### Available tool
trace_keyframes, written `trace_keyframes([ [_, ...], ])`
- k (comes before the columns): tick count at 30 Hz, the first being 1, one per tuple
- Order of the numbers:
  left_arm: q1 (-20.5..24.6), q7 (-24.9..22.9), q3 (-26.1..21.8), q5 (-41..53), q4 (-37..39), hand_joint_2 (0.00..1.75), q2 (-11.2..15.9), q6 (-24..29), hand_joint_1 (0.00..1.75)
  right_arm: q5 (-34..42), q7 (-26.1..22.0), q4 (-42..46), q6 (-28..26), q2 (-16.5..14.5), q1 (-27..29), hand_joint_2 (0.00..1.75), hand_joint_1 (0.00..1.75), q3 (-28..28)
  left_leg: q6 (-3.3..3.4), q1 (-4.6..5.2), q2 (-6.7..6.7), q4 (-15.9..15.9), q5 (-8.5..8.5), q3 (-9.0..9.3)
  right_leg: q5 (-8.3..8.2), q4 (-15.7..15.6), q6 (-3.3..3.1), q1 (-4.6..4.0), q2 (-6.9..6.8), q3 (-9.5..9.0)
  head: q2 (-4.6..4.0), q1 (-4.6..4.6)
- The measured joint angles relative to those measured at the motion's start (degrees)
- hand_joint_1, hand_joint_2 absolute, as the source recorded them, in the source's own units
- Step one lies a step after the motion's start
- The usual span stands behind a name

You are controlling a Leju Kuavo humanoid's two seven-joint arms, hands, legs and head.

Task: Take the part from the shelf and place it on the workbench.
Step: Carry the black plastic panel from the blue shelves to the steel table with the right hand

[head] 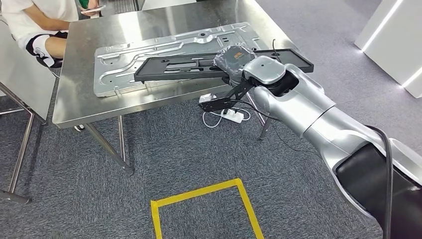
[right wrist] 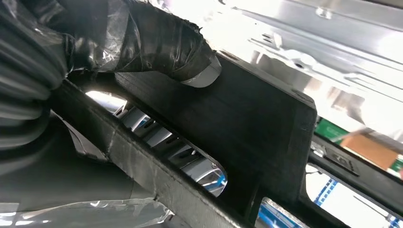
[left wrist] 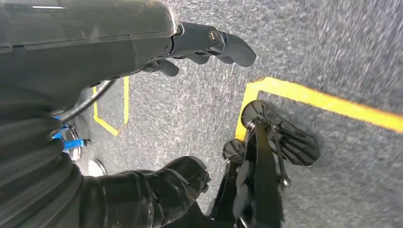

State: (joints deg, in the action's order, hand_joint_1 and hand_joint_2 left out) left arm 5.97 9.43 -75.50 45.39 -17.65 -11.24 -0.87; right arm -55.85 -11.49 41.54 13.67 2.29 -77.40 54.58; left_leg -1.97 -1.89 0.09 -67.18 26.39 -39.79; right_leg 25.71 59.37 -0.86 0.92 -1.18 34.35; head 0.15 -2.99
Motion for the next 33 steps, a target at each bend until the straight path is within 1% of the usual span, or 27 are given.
trace_keyframes([
  [1, 0.1, -0.2, -0.1, -0.2, -0.1, 1.75, 0.1, 0.0, 0.0, 0.0, 0.0, 0.0, 0.0, -0.2, -0.1, 1.75, 1.75, 0.0, 0.05, 0.09, 0.22, 3.4, -0.95, 1.83, 0.3, 0.5, 0.4, -0.06, -0.13, 0.18, 0.0, 0.01],
  [2, 0.2, -0.4, -0.2, -0.4, -0.1, 1.75, 0.1, -0.1, 0.0, 0.0, 0.0, -0.1, -0.1, -0.4, -0.3, 1.75, 1.75, 0.0, 0.32, 0.19, 0.37, 5.6, -1.38, 3.0, 0.52, 0.9, 0.78, -0.15, -0.24, 0.37, 0.0, 0.04],
  [3, 0.3, -0.6, -0.3, -0.5, -0.2, 1.75, 0.1, -0.1, 0.0, 0.0, 0.0, -0.2, -0.1, -0.6, -0.4, 1.75, 1.75, 0.0, 0.69, 0.33, 0.42, 6.6, -1.28, 3.46, 0.66, 1.2, 1.09, -0.29, -0.36, 0.55, 0.0, 0.08],
  [5, 0.5, -0.8, -0.4, -0.6, -0.2, 1.75, 0.1, -0.1, 0.0, 0.1, 0.0, -0.4, -0.3, -1.0, -0.6, 1.75, 1.75, 0.0, 1.66, 0.51, 0.1, 6.7, -1.34, 3.43, 0.72, 1.3, 1.51, -0.3, -0.61, 0.68, 0.0, 0.13],
  [7, 0.5, -0.9, -0.6, -0.6, -0.3, 1.75, 0.1, 0.0, 0.0, 0.2, -0.1, -0.5, -0.4, -1.2, -0.6, 1.75, 1.75, 0.0, 2.42, 0.49, -0.12, 7.0, -1.58, 3.47, 1.84, 2.6, 1.9, -0.08, -0.3, 1.14, 0.0, 0.13],
  [8, 0.5, -0.9, -0.6, -0.6, -0.3, 1.75, 0.2, 0.0, 0.0, 0.2, -0.1, -0.5, -0.4, -1.2, -0.6, 1.75, 1.75, 0.0, 2.77, 0.44, -0.18, 7.1, -1.7, 3.5, 3.19, 4.6, 2.07, -0.01, 0.03, 2.03, 0.0, 0.13],
  [10, 0.5, -1.0, -0.6, -0.7, -0.4, 1.75, 0.2, 0.1, 0.0, 0.2, -0.2, -0.6, -0.5, -1.3, -0.6, 1.75, 1.75, 0.0, 3.19, 0.53, -0.39, 7.1, -1.73, 3.44, 6.52, 11.3, 2.23, -0.01, 0.58, 5.08, 0.0, 0.14],
  [11, 0.5, -1.1, -0.6, -0.8, -0.5, 1.75, 0.2, 0.1, 0.0, 0.2, -0.3, -0.7, -0.5, -1.3, -0.5, 1.75, 1.75, 0.1, 3.31, 0.62, -0.53, 7.1, -1.72, 3.44, 7.54, 14.4, 2.21, -0.04, 0.68, 6.64, 0.0, 0.14],
  [12, 0.5, -1.1, -0.6, -0.9, -0.5, 1.75, 0.2, 0.1, 0.0, 0.2, -0.3, -0.8, -0.5, -1.3, -0.4, 1.75, 1.75, 0.1, 3.36, 0.71, -0.71, 7.1, -1.7, 3.47, 7.55, 16.0, 2.1, -0.09, 0.75, 7.56, 0.0, 0.14],
  [13, 0.4, -1.2, -0.6, -1.0, -0.5, 1.75, 0.2, 0.1, 0.0, 0.2, -0.4, -0.9, -0.4, -1.3, -0.3, 1.75, 1.75, 0.1, 3.38, 0.8, -0.88, 7.1, -1.68, 3.53, 6.53, 15.6, 1.87, -0.16, 0.81, 7.59, 0.0, 0.14],
  [14, 0.4, -1.2, -0.7, -1.1, -0.5, 1.75, 0.2, 0.1, 0.0, 0.2, -0.5, -1.0, -0.4, -1.3, -0.4, 1.75, 1.75, 0.2, 3.38, 0.89, -1.06, 7.1, -1.66, 3.62, 4.62, 13.2, 1.49, -0.3, 0.9, 6.63, 0.0, 0.14],
  [15, 0.5, -1.3, -0.7, -1.1, -0.5, 1.75, 0.2, 0.1, 0.0, 0.2, -0.5, -1.0, -0.4, -1.3, -0.5, 1.75, 1.75, 0.2, 3.38, 0.96, -1.22, 7.1, -1.63, 3.7, 2.44, 9.5, 0.96, -0.51, 1.05, 5.07, 0.0, 0.15],
  [16, 0.5, -1.3, -0.7, -1.2, -0.5, 1.75, 0.1, 0.1, 0.0, 0.2, -0.6, -1.0, -0.4, -1.4, -0.7, 1.75, 1.75, 0.2, 3.33, 1.09, -1.32, 7.1, -1.61, 3.7, 0.89, 6.0, 0.42, -0.75, 1.19, 3.49, 0.0, 0.11],
  [17, 0.5, -1.4, -0.7, -1.3, -0.5, 1.75, 0.0, 0.1, 0.0, 0.2, -0.6, -1.0, -0.4, -1.6, -1.0, 1.75, 1.75, 0.2, 3.21, 1.12, -1.38, 7.1, -1.62, 3.63, -0.08, 3.3, -0.01, -1.01, 1.3, 2.36, 0.0, 0.11],
  [19, 0.5, -1.5, -0.7, -1.7, -0.6, 1.75, -0.2, 0.0, 0.0, 0.3, -0.7, -1.0, -0.3, -2.1, -1.6, 1.75, 1.75, 0.2, 2.77, 1.05, -1.39, 7.2, -1.74, 3.47, -0.22, 1.5, -0.41, -1.38, 1.4, 1.68, 0.0, 0.1],
  [21, 0.5, -1.7, -1.0, -3.0, -0.6, 1.75, -0.1, -0.5, 0.0, 0.5, -0.7, -1.0, -0.1, -2.6, -1.8, 1.75, 1.75, 0.2, 2.2, 1.01, -1.35, 7.4, -1.73, 3.6, -0.53, 0.5, -0.57, -1.19, 1.26, 1.32, 0.0, 0.11],
  [22, 0.5, -1.7, -1.3, -3.9, -0.6, 1.75, -0.1, -0.8, 0.0, 0.6, -0.7, -1.0, 0.0, -2.8, -2.0, 1.75, 1.75, 0.2, 1.95, 1.05, -1.22, 6.9, -1.22, 3.45, -0.76, 0.0, -0.74, -0.95, 1.13, 1.0, 0.0, 0.1],
  [23, 0.5, -1.7, -1.5, -4.5, -0.6, 1.75, -0.1, -1.0, 0.0, 0.7, -0.8, -1.1, 0.1, -3.1, -2.2, 1.75, 1.75, 0.2, 1.72, 1.08, -1.07, 5.4, -0.14, 2.81, -0.99, -0.5, -0.89, -0.71, 1.0, 0.72, 0.0, 0.08],
  [24, 0.5, -1.7, -1.7, -4.9, -0.6, 1.75, -0.2, -1.1, 0.0, 0.8, -0.8, -1.1, 0.1, -3.4, -2.4, 1.75, 1.75, 0.3, 1.52, 0.97, -0.88, 2.6, 1.46, 1.6, -1.13, -0.7, -0.99, -0.59, 0.89, 0.55, 0.0, 0.06],
  [26, 0.5, -1.7, -1.8, -5.2, -0.6, 1.75, -0.2, -1.2, 0.0, 0.9, -0.9, -1.3, 0.1, -3.8, -2.6, 1.75, 1.75, 0.4, 1.06, 0.79, -0.66, -4.5, 4.62, -1.68, -1.11, -0.7, -1.13, -0.61, 0.87, 0.56, 0.0, 0.04],
  [27, 0.5, -1.7, -1.8, -5.2, -0.6, 1.75, -0.2, -1.3, 0.0, 0.9, -0.9, -1.4, 0.1, -4.0, -2.6, 1.75, 1.75, 0.5, 0.85, 0.69, -0.57, -6.8, 5.1, -2.77, -1.06, -0.6, -1.13, -0.63, 0.84, 0.56, -0.01, 0.04],
  [28, 0.5, -1.7, -1.8, -5.2, -0.6, 1.75, -0.2, -1.3, 0.0, 0.9, -1.0, -1.5, 0.0, -4.2, -2.6, 1.75, 1.75, 0.6, 0.67, 0.59, -0.49, -7.0, 4.53, -2.94, -0.97, -0.5, -1.09, -0.61, 0.83, 0.56, -0.01, 0.04],
  [29, 0.5, -1.7, -1.8, -5.2, -0.6, 1.75, -0.2, -1.3, 0.0, 1.0, -1.1, -1.6, 0.0, -4.3, -2.5, 1.75, 1.75, 0.7, 0.54, 0.5, -0.41, -5.0, 2.94, -1.97, -0.84, -0.3, -0.96, -0.54, 0.82, 0.55, -0.01, 0.04],
  [30, 0.5, -1.7, -1.8, -5.2, -0.6, 1.75, -0.1, -1.2, 0.0, 1.0, -1.1, -1.7, 0.0, -4.5, -2.6, 1.75, 1.75, 0.8, 0.47, 0.4, -0.31, -1.3, 0.92, -0.18, -0.63, 0.0, -0.74, -0.46, 0.82, 0.54, -0.01, 0.04],
  [31, 0.5, -1.7, -1.8, -5.2, -0.6, 1.75, -0.1, -1.2, 0.0, 1.0, -1.1, -1.7, 0.0, -4.6, -2.7, 1.75, 1.75, 0.9, 0.48, 0.39, -0.23, 2.3, -0.4, 1.67, -0.38, 0.3, -0.44, -0.48, 0.81, 0.64, 0.0, 0.04],
  [32, 0.5, -1.7, -1.8, -5.2, -0.5, 1.75, -0.1, -1.2, 0.0, 1.0, -1.1, -1.8, 0.0, -4.7, -2.8, 1.75, 1.75, 0.9, 0.69, 0.44, -0.22, 5.2, -1.27, 3.05, -0.17, 0.7, -0.15, -0.54, 0.81, 0.8, 0.0, 0.07],
  [33, 0.5, -1.7, -1.8, -5.2, -0.5, 1.75, -0.1, -1.2, 0.0, 1.0, -1.1, -1.9, 0.0, -4.7, -2.9, 1.75, 1.75, 0.9, 0.96, 0.52, -0.25, 6.7, -1.46, 3.74, -0.04, 1.0, 0.14, -0.65, 0.81, 0.99, 0.0, 0.1],
])
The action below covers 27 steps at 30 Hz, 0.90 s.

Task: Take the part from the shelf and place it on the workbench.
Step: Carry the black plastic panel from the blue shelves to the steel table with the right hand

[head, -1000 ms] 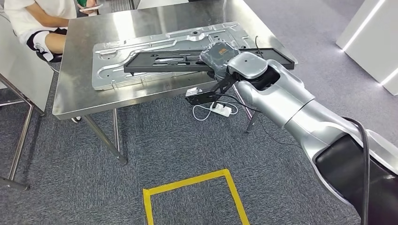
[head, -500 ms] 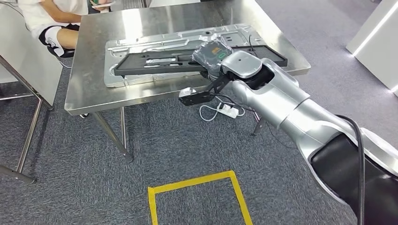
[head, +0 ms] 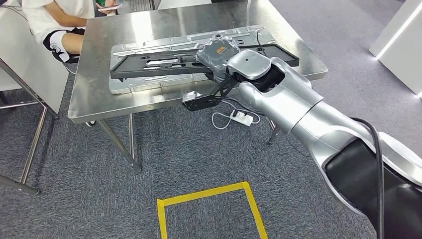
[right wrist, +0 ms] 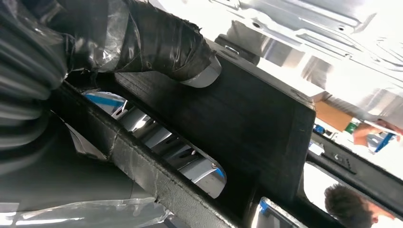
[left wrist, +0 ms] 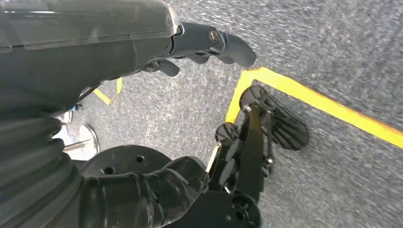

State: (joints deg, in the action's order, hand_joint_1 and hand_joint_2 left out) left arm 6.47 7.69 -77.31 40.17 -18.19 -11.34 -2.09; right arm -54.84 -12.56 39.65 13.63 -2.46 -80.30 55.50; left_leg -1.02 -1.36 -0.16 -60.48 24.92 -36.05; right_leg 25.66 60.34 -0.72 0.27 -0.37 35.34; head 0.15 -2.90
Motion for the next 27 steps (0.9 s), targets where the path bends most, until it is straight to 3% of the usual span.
trace_keyframes([
  [3, 0.0, 0.1, 0.0, 0.0, 0.0, 1.75, 0.0, -0.1, 0.0, 0.0, 0.0, -0.1, 0.0, -0.1, -0.2, 1.75, 1.75, 0.1, 1.06, 0.07, -0.17, 0.5, 0.05, 0.07, 0.07, 0.1, 0.68, -0.12, -0.03, 0.2, 0.0, 0.03],
  [5, 0.0, 0.5, 0.0, 0.0, 0.0, 1.75, 0.0, -0.5, 0.0, 0.1, 0.0, -0.2, -0.1, -0.1, -0.3, 1.75, 1.75, 0.1, 1.76, -0.09, -0.17, 0.8, -0.18, 0.28, 1.47, 2.1, 1.18, 0.05, 0.04, 1.0, 0.0, 0.02],
  [8, 0.0, 1.5, 0.0, 0.0, 0.0, 1.75, 0.0, -1.4, 0.0, 0.2, 0.1, -0.4, -0.3, 0.0, -0.5, 1.75, 1.75, 0.1, 2.32, -0.06, -0.16, 1.0, -0.2, 0.36, 6.25, 12.0, 1.68, 0.19, 0.15, 5.84, 0.0, 0.03],
  [9, 0.0, 1.7, 0.1, 0.0, 0.0, 1.75, 0.0, -1.6, 0.0, 0.2, 0.1, -0.5, -0.3, 0.0, -0.5, 1.75, 1.75, 0.1, 2.37, -0.03, -0.18, 1.0, -0.16, 0.39, 6.97, 14.8, 1.71, 0.2, 0.15, 7.36, 0.0, 0.03],
  [10, 0.0, 1.8, 0.1, 0.0, 0.0, 1.75, 0.0, -1.7, 0.0, 0.2, 0.1, -0.6, -0.3, -0.1, -0.4, 1.75, 1.75, 0.1, 2.39, 0.01, -0.24, 1.0, -0.1, 0.46, 6.57, 15.7, 1.64, 0.19, 0.15, 8.0, 0.0, 0.03],
  [11, 0.0, 1.9, 0.1, 0.0, 0.0, 1.75, 0.0, -1.8, 0.0, 0.2, 0.1, -0.6, -0.3, -0.1, -0.3, 1.75, 1.75, 0.1, 2.39, 0.04, -0.33, 1.0, -0.03, 0.6, 5.12, 14.4, 1.45, 0.15, 0.16, 7.54, 0.0, 0.03],
  [13, 0.0, 2.0, 0.1, 0.0, 0.0, 1.75, -0.1, -1.9, 0.0, 0.2, 0.1, -0.7, -0.3, -0.1, -0.5, 1.75, 1.75, 0.1, 2.28, 0.11, -0.52, 1.0, 0.17, 0.94, 0.92, 6.9, 0.62, -0.12, 0.28, 4.15, 0.0, 0.03],
  [15, 0.0, 2.1, 0.1, -0.1, 0.0, 1.75, -0.2, -1.9, 0.0, 0.2, 0.1, -0.7, -0.4, -0.1, -0.7, 1.75, 1.75, 0.1, 1.97, 0.18, -0.6, 1.0, 0.31, 0.99, -1.2, 0.9, -0.14, -0.56, 0.35, 1.5, 0.0, 0.03],
  [17, 0.0, 2.1, 0.1, -0.1, 0.0, 1.75, -0.3, -1.9, 0.0, 0.2, 0.1, -0.7, -0.4, -0.1, -0.8, 1.75, 1.75, 0.1, 1.41, 0.13, -0.6, 1.2, 0.28, 0.95, -1.2, -0.3, -0.4, -0.86, 0.35, 1.09, 0.0, 0.03],
  [20, 0.0, 2.1, 0.1, 0.0, 0.0, 1.75, -0.2, -1.9, 0.0, 0.2, 0.1, -0.8, -0.5, -0.1, -0.9, 1.75, 1.75, 0.1, 0.64, 0.17, -0.4, 0.1, 1.33, 0.57, -1.56, -1.5, -0.87, -0.25, 0.2, 0.26, 0.0, -0.01],
  [21, -0.1, 2.1, 0.1, 0.0, 0.0, 1.75, -0.1, -1.9, 0.0, 0.2, 0.1, -0.9, -0.5, -0.2, -1.0, 1.75, 1.75, 0.1, 0.47, 0.19, -0.3, -2.2, 2.58, -0.44, -1.64, -1.9, -1.08, -0.03, 0.11, -0.04, 0.0, -0.03],
  [24, -0.1, 2.1, 0.1, 0.0, 0.0, 1.75, -0.1, -1.9, 0.0, 0.2, 0.2, -1.1, -0.5, -0.4, -0.8, 1.75, 1.75, 0.1, -0.01, 0.07, -0.2, -12.7, 6.5, -5.78, -1.29, -1.8, -1.49, -0.12, 0.12, -0.22, 0.0, -0.05],
  [25, -0.1, 2.1, 0.1, 0.0, 0.0, 1.75, 0.0, -1.9, 0.0, 0.2, 0.1, -1.1, -0.5, -0.4, -0.7, 1.75, 1.75, 0.1, -0.12, 0.05, -0.19, -14.1, 6.34, -6.78, -1.09, -1.6, -1.48, -0.12, 0.16, -0.27, -0.01, -0.05],
  [26, -0.1, 2.2, 0.1, 0.0, 0.0, 1.75, 0.0, -1.8, 0.0, 0.2, 0.1, -1.1, -0.4, -0.5, -0.6, 1.75, 1.75, 0.2, -0.16, 0.04, -0.18, -13.4, 5.16, -6.71, -0.86, -1.4, -1.39, -0.11, 0.2, -0.37, 0.0, -0.05],
  [27, -0.1, 2.3, 0.1, -0.1, 0.0, 1.75, 0.1, -1.8, 0.0, 0.3, 0.1, -1.2, -0.4, -0.5, -0.5, 1.75, 1.75, 0.2, -0.12, 0.03, -0.14, -10.4, 3.12, -5.5, -0.56, -1.2, -1.24, -0.08, 0.23, -0.53, 0.0, -0.05],
])
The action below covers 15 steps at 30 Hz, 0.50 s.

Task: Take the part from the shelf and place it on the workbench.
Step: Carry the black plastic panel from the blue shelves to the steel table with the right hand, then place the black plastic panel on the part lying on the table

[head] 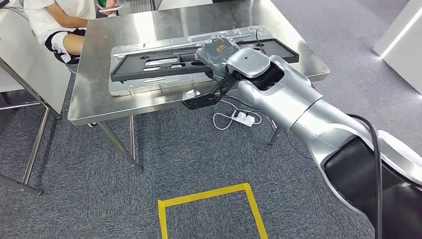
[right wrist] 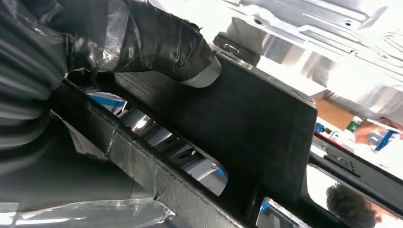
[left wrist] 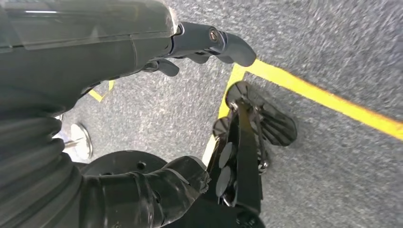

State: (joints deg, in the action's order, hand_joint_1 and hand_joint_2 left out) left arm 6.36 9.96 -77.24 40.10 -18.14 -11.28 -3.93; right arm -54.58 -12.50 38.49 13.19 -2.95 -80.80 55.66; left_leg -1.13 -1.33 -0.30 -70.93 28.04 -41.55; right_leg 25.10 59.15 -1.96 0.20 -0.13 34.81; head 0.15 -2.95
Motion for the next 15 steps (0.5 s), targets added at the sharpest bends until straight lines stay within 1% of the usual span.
trace_keyframes([
  [1, 0.0, 0.0, 0.0, 0.0, 0.0, 1.75, 0.1, 0.0, 0.0, 0.0, 0.0, 0.0, 0.0, 0.0, 0.0, 1.75, 1.75, 0.0, 0.14, 0.0, 0.07, 3.9, -1.91, 1.72, 0.36, 0.3, 0.23, 0.03, 0.0, -0.17, 0.0, 0.01],
  [2, 0.0, 0.1, 0.0, -0.1, 0.0, 1.75, 0.1, 0.0, 0.0, 0.1, 0.0, 0.0, 0.0, 0.0, 0.0, 1.75, 1.75, 0.0, 0.31, 0.11, 0.15, 7.5, -3.15, 3.43, 0.72, 0.6, 0.52, -0.06, 0.01, -0.24, 0.01, 0.01],
  [3, 0.0, 0.1, 0.0, -0.2, 0.0, 1.75, 0.1, 0.0, 0.0, 0.1, 0.0, 0.0, 0.0, 0.0, -0.1, 1.75, 1.75, 0.0, 0.56, 0.22, 0.19, 10.0, -3.82, 4.68, 0.98, 0.8, 0.83, -0.15, 0.01, -0.27, 0.01, 0.01],
  [4, 0.0, 0.1, 0.0, -0.2, 0.0, 1.75, 0.1, 0.0, 0.0, 0.1, 0.0, 0.0, 0.0, 0.0, -0.1, 1.75, 1.75, 0.0, 0.82, 0.34, 0.18, 11.1, -3.69, 5.2, 1.1, 0.9, 1.13, -0.25, 0.01, -0.31, 0.0, 0.03],
  [6, 0.1, 0.1, 0.0, -0.4, 0.0, 1.75, 0.1, 0.1, 0.0, 0.2, 0.0, -0.1, 0.0, 0.0, -0.1, 1.75, 1.75, 0.0, 1.5, 0.35, 0.07, 11.5, -3.52, 5.52, 0.95, 1.0, 1.7, -0.37, 0.03, -0.42, 0.0, 0.05],
  [7, 0.0, 0.1, 0.0, -0.4, 0.0, 1.75, 0.1, 0.1, 0.0, 0.3, -0.1, -0.1, 0.0, 0.0, -0.1, 1.75, 1.75, 0.0, 1.86, 0.24, 0.05, 11.7, -3.5, 5.83, 1.09, 1.5, 1.99, -0.31, 0.04, -0.36, 0.0, 0.07],
  [8, 0.0, 0.1, 0.0, -0.4, 0.0, 1.75, 0.1, 0.2, 0.0, 0.4, -0.1, -0.1, 0.0, 0.0, -0.2, 1.75, 1.75, 0.0, 2.23, 0.12, 0.05, 11.9, -3.47, 6.19, 1.61, 2.6, 2.3, -0.24, 0.06, 0.13, 0.01, 0.07],
  [9, 0.0, 0.1, 0.0, -0.5, 0.0, 1.75, 0.1, 0.2, 0.0, 0.5, 0.0, -0.1, 0.0, 0.1, -0.3, 1.75, 1.75, 0.0, 2.54, 0.05, 0.05, 12.1, -3.38, 6.54, 2.63, 4.6, 2.58, -0.11, 0.08, 1.16, 0.01, 0.08],
  [10, 0.0, 0.1, 0.0, -0.5, 0.0, 1.75, 0.1, 0.2, 0.0, 0.5, 0.0, -0.1, 0.0, 0.1, -0.3, 1.75, 1.75, 0.0, 2.76, 0.05, 0.06, 12.2, -3.25, 6.74, 3.99, 7.5, 2.83, 0.04, 0.1, 2.83, 0.01, 0.09],
  [11, 0.0, 0.1, 0.0, -0.5, 0.0, 1.75, 0.1, 0.3, 0.0, 0.6, 0.0, -0.2, 0.0, 0.2, -0.3, 1.75, 1.75, 0.0, 2.93, 0.07, 0.05, 12.2, -3.07, 6.85, 5.43, 10.9, 3.01, 0.12, 0.11, 4.92, 0.01, 0.09],
  [12, 0.0, 0.1, 0.0, -0.5, 0.0, 1.75, 0.1, 0.3, 0.0, 0.6, -0.1, -0.2, 0.1, 0.2, -0.2, 1.75, 1.75, 0.0, 3.03, 0.08, 0.04, 12.2, -2.85, 6.99, 6.43, 14.1, 3.14, 0.21, 0.11, 7.02, 0.01, 0.09],
  [13, 0.0, 0.1, 0.0, -0.5, 0.0, 1.75, 0.1, 0.3, 0.0, 0.7, -0.1, -0.2, 0.1, 0.2, 0.0, 1.75, 1.75, 0.0, 3.05, 0.09, -0.01, 12.1, -2.55, 7.23, 6.49, 15.9, 3.21, 0.29, 0.1, 8.54, 0.01, 0.09],
  [14, 0.0, 0.0, 0.0, -0.5, 0.0, 1.75, 0.1, 0.3, 0.0, 0.7, -0.1, -0.2, 0.1, 0.2, 0.2, 1.75, 1.75, 0.0, 3.03, 0.09, -0.08, 12.1, -2.21, 7.56, 5.44, 15.8, 3.19, 0.35, 0.1, 9.1, 0.01, 0.09],
  [15, -0.1, 0.0, 0.0, -0.5, 0.0, 1.75, 0.1, 0.3, 0.0, 0.7, -0.1, -0.2, 0.1, 0.3, 0.3, 1.75, 1.75, 0.0, 2.95, 0.11, -0.15, 12.1, -1.82, 8.06, 3.26, 13.5, 3.09, 0.39, 0.1, 8.54, 0.01, 0.09],
])
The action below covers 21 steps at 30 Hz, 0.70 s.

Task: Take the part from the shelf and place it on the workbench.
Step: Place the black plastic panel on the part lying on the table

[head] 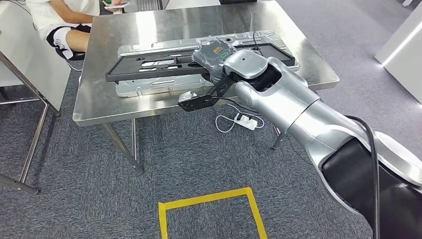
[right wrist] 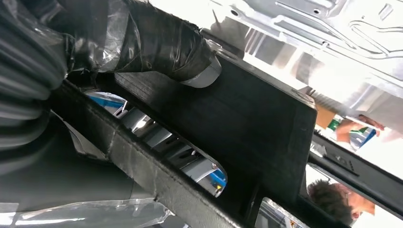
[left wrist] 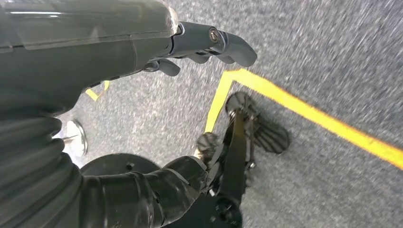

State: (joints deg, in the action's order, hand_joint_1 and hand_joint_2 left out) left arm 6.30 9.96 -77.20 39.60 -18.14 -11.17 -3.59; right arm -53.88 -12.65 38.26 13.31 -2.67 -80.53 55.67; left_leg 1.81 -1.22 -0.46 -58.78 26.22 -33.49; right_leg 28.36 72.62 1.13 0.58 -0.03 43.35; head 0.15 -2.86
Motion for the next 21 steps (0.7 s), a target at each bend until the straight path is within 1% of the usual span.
trace_keyframes([
  [1, -0.1, 0.0, 0.0, 0.0, 0.0, 1.75, 0.0, 0.0, 0.0, 0.0, 0.0, 0.0, 0.0, 0.1, 0.0, 1.75, 1.75, 0.0, -0.13, 0.02, -0.06, 0.0, 0.44, 0.58, -2.81, -3.9, -0.26, -0.04, -0.01, -1.41, 0.0, 0.01],
  [2, -0.1, -0.1, 0.0, 0.0, 0.0, 1.75, -0.1, 0.0, 0.0, 0.0, 0.0, 0.0, 0.0, 0.1, -0.1, 1.75, 1.75, 0.0, -0.32, 0.04, -0.08, 0.1, 0.81, 1.14, -4.65, -7.5, -0.6, -0.24, -0.03, -2.85, 0.0, -0.03],
  [3, -0.1, -0.1, 0.0, 0.0, 0.0, 1.75, -0.2, 0.0, 0.0, 0.0, 0.0, 0.0, 0.0, 0.2, -0.2, 1.75, 1.75, 0.0, -0.57, 0.03, -0.09, 0.1, 1.13, 1.51, -5.43, -10.6, -0.97, -0.52, -0.05, -4.02, 0.0, 0.02],
  [4, -0.1, -0.1, 0.0, -0.1, 0.0, 1.75, -0.2, 0.0, 0.0, 0.0, 0.0, 0.0, 0.0, 0.2, -0.3, 1.75, 1.75, 0.0, -0.9, 0.0, -0.07, 0.3, 1.42, 1.76, -5.64, -12.3, -1.38, -0.81, -0.06, -4.76, 0.0, 0.06],
  [5, 0.0, -0.1, 0.0, -0.1, 0.0, 1.75, -0.3, 0.0, 0.0, 0.0, -0.1, 0.0, 0.1, 0.2, -0.3, 1.75, 1.75, 0.0, -1.31, 0.03, -0.05, 0.2, 1.43, 1.95, -5.03, -12.9, -1.78, -1.03, -0.05, -5.11, 0.0, 0.1],
  [6, 0.1, -0.1, 0.0, -0.1, 0.0, 1.75, -0.2, 0.0, 0.0, 0.0, -0.1, 0.0, 0.1, 0.2, -0.3, 1.75, 1.75, 0.0, -1.72, 0.06, -0.03, 0.0, 1.42, 2.18, -4.83, -13.4, -2.22, -1.01, 0.03, -5.64, 0.0, 0.19],
  [7, 0.1, -0.1, 0.0, -0.1, 0.0, 1.75, -0.2, 0.0, 0.0, 0.0, -0.2, 0.0, 0.1, 0.2, -0.3, 1.75, 1.75, 0.0, -2.06, 0.07, 0.03, -0.5, 1.5, 2.35, -4.97, -13.6, -2.58, -0.87, 0.05, -6.35, 0.0, 0.2],
  [8, 0.1, -0.1, 0.0, -0.1, 0.0, 1.75, -0.2, 0.0, 0.0, 0.0, -0.1, 0.0, 0.1, 0.2, -0.3, 1.75, 1.75, 0.0, -2.28, 0.09, 0.07, -1.8, 1.55, 2.16, -4.7, -13.9, -2.93, -0.68, 0.05, -7.09, 0.0, 0.22],
  [9, 0.1, -0.1, 0.0, -0.1, 0.0, 1.75, -0.2, 0.0, 0.0, 0.0, -0.1, 0.0, 0.1, 0.2, -0.5, 1.75, 1.75, 0.0, -2.41, 0.05, 0.11, -3.8, 2.0, 1.27, -4.45, -14.0, -3.25, -0.49, 0.05, -7.82, 0.0, 0.22],
  [10, 0.1, -0.1, 0.0, -0.1, 0.0, 1.75, -0.1, 0.0, 0.0, 0.0, 0.0, 0.0, 0.1, 0.2, -0.6, 1.75, 1.75, 0.0, -2.46, 0.01, 0.15, -6.7, 2.82, -0.44, -4.12, -14.2, -3.45, -0.43, 0.02, -8.42, 0.0, 0.2],
  [12, 0.1, -0.1, 0.0, -0.1, 0.0, 1.75, -0.1, 0.0, 0.0, 0.0, 0.0, 0.0, 0.1, 0.1, -0.6, 1.75, 1.75, 0.0, -2.63, -0.01, 0.15, -13.2, 5.36, -4.97, -3.21, -14.2, -3.68, -0.46, 0.15, -9.36, 0.0, 0.17],
  [13, 0.0, -0.1, 0.0, -0.1, 0.0, 1.75, -0.1, 0.0, 0.0, 0.0, 0.0, 0.0, 0.1, 0.1, -0.4, 1.75, 1.75, 0.0, -2.77, -0.01, 0.16, -15.1, 6.48, -6.86, -2.67, -14.1, -3.66, -0.5, 0.22, -9.95, 0.0, 0.16],
  [14, 0.0, -0.1, 0.0, -0.1, 0.0, 1.75, -0.1, 0.0, 0.0, 0.0, 0.0, 0.0, 0.1, 0.1, -0.2, 1.75, 1.75, 0.1, -2.89, -0.01, 0.16, -15.3, 6.77, -8.01, -2.04, -14.1, -3.6, -0.54, 0.29, -10.66, 0.0, 0.17],
  [15, -0.1, -0.1, 0.0, -0.1, 0.0, 1.75, -0.1, 0.0, 0.0, 0.0, 0.0, 0.0, 0.1, 0.1, -0.1, 1.75, 1.75, 0.1, -2.96, -0.01, 0.16, -13.7, 5.91, -8.3, -1.35, -14.0, -3.52, -0.55, 0.32, -11.48, 0.0, 0.16],
  [16, -0.2, -0.1, 0.0, -0.1, 0.0, 1.75, 0.0, 0.1, 0.0, 0.0, 0.0, 0.0, 0.1, 0.1, 0.0, 1.75, 1.75, 0.2, -2.87, 0.0, 0.18, -10.5, 3.68, -7.86, -0.61, -14.0, -3.41, -0.55, 0.32, -12.4, 0.0, 0.16],
  [17, -0.3, -0.1, 0.0, -0.1, 0.0, 1.75, 0.0, 0.1, 0.0, 0.0, 0.0, -0.1, 0.1, 0.1, 0.0, 1.75, 1.75, 0.2, -2.63, 0.04, 0.21, -6.5, 0.23, -7.14, 0.15, -13.9, -3.24, -0.57, 0.31, -13.19, -0.01, 0.17],
  [18, -0.4, -0.1, 0.0, -0.1, 0.0, 1.75, 0.1, 0.1, 0.0, 0.0, 0.0, -0.1, 0.1, 0.1, 0.0, 1.75, 1.75, 0.2, -2.36, 0.16, 0.27, -3.3, -2.42, -6.49, 0.85, -13.9, -2.99, -0.62, 0.33, -13.82, -0.01, 0.17],
  [19, -0.5, -0.1, 0.0, -0.1, 0.0, 1.75, 0.2, 0.1, 0.0, 0.0, 0.0, -0.2, 0.2, 0.1, 0.0, 1.75, 1.75, 0.2, -2.05, 0.33, 0.29, -1.1, -4.4, -5.97, 1.44, -13.9, -2.65, -0.65, 0.34, -14.22, -0.01, 0.18],
  [20, -0.5, -0.1, 0.0, -0.1, 0.0, 1.75, 0.2, 0.1, 0.0, 0.0, 0.0, -0.2, 0.2, 0.2, -0.1, 1.75, 1.75, 0.2, -1.73, 0.48, 0.29, 0.0, -5.25, -5.72, 1.78, -13.8, -2.29, -0.7, 0.37, -14.46, -0.01, 0.19],
  [21, -0.4, -0.1, 0.0, -0.1, 0.0, 1.75, 0.3, 0.1, 0.0, 0.0, 0.0, -0.2, 0.2, 0.1, -0.1, 1.75, 1.75, 0.2, -1.41, 0.57, 0.28, 0.1, -4.79, -5.46, 1.87, -13.8, -1.93, -0.74, 0.41, -14.67, 0.0, 0.19],
])
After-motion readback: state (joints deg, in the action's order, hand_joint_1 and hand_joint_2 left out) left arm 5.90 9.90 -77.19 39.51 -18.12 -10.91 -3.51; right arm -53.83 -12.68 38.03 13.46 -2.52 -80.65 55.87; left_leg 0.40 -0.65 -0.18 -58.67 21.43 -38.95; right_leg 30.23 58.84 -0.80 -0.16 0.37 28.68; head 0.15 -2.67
